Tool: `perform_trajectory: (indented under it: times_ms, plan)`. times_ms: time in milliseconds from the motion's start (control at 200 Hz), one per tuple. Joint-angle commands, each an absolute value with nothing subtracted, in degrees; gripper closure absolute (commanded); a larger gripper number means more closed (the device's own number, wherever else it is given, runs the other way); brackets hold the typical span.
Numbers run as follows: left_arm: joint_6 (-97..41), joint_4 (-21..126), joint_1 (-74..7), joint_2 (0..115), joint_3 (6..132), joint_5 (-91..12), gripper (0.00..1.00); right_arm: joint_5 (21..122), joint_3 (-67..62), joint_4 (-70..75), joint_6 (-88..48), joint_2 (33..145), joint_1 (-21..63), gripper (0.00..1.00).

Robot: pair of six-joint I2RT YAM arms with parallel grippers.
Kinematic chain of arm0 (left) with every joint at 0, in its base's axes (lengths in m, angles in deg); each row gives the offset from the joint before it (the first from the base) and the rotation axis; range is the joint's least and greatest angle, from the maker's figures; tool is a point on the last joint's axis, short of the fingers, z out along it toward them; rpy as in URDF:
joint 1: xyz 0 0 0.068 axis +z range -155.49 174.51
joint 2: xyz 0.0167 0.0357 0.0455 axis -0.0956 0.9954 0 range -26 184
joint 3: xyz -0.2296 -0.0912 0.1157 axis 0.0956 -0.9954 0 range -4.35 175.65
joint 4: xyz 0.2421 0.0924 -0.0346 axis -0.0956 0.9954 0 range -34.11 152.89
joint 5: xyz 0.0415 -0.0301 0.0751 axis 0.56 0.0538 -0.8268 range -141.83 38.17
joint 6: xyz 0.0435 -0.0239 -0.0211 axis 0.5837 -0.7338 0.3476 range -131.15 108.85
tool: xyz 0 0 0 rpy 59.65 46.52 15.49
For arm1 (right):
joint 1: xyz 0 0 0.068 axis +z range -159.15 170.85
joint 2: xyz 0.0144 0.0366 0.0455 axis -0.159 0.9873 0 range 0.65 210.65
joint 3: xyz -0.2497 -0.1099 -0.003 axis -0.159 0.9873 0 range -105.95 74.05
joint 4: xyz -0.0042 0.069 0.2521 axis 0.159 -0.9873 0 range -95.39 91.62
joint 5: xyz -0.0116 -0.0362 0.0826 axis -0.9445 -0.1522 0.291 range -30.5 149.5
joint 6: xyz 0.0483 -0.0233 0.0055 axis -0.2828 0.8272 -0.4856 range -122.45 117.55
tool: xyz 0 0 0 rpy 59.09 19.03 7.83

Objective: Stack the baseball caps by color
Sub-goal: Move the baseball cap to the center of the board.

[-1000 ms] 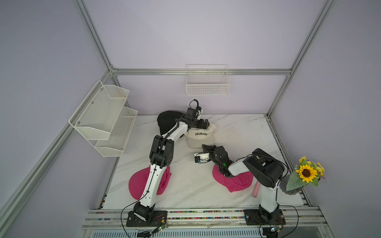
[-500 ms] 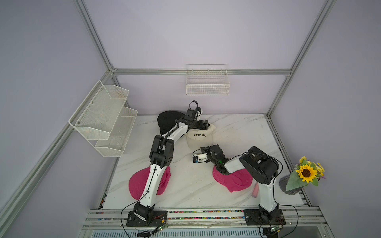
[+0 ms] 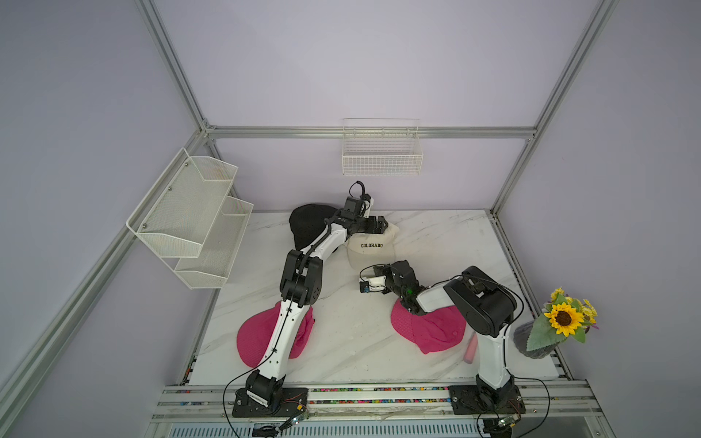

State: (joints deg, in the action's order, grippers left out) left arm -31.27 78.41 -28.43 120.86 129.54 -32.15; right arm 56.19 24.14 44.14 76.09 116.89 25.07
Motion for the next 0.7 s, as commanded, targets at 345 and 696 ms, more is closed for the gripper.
perform_trajectory:
  times_ms: [345,696]
  plan:
    - [-28.17,76.45,-29.0,84.42,103.91,-46.78,0.0,57.91,20.08,35.31,70.15,116.18,23.55,1.0]
    - [-33.61,67.6,-26.13,56.67,64.07,-55.77,0.0,57.53,7.56,27.97,71.91,122.52,20.68,1.0]
